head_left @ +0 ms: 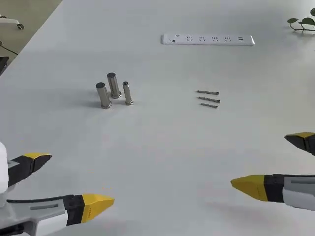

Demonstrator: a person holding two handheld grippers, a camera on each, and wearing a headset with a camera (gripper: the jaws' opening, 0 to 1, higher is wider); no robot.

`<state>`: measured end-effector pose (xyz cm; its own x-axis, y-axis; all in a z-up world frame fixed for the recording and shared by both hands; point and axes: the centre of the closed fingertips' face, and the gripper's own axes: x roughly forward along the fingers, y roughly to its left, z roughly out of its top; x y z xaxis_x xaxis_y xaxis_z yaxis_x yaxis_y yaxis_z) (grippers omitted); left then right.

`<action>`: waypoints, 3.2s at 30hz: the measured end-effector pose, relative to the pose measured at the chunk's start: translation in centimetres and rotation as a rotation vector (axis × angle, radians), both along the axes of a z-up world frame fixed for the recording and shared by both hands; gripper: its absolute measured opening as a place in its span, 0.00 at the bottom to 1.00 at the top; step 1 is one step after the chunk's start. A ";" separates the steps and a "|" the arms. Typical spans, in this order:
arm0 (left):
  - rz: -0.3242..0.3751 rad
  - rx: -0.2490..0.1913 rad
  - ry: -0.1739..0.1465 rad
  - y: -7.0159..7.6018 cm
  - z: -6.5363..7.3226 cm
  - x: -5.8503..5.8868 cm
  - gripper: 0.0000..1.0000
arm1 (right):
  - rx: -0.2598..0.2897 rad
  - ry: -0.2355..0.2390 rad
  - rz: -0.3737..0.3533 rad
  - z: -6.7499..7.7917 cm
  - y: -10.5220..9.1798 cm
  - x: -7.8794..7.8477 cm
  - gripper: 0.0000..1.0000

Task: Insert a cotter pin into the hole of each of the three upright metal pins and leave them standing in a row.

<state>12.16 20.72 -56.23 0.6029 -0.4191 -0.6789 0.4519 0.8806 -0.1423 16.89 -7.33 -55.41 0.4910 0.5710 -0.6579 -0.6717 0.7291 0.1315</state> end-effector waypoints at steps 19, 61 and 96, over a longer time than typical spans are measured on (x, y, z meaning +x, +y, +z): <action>-0.011 -0.073 -0.014 -1.0 0.8 0.6 0.99 | -0.008 0.020 0.002 -0.4 0.1 0.0 0.96; 0.015 -0.076 -0.093 0.7 2.9 3.3 0.96 | -0.002 -0.006 -0.075 2.0 -1.7 0.3 0.94; -0.110 0.012 -0.216 2.4 4.2 15.5 0.43 | -0.023 -0.017 -0.069 1.6 -1.1 -0.2 0.94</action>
<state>27.70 23.14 -52.05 0.6863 -0.4825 -0.5443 0.5637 0.8257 -0.0213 16.70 -8.44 -53.79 0.5394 0.5201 -0.6622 -0.6219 0.7763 0.1031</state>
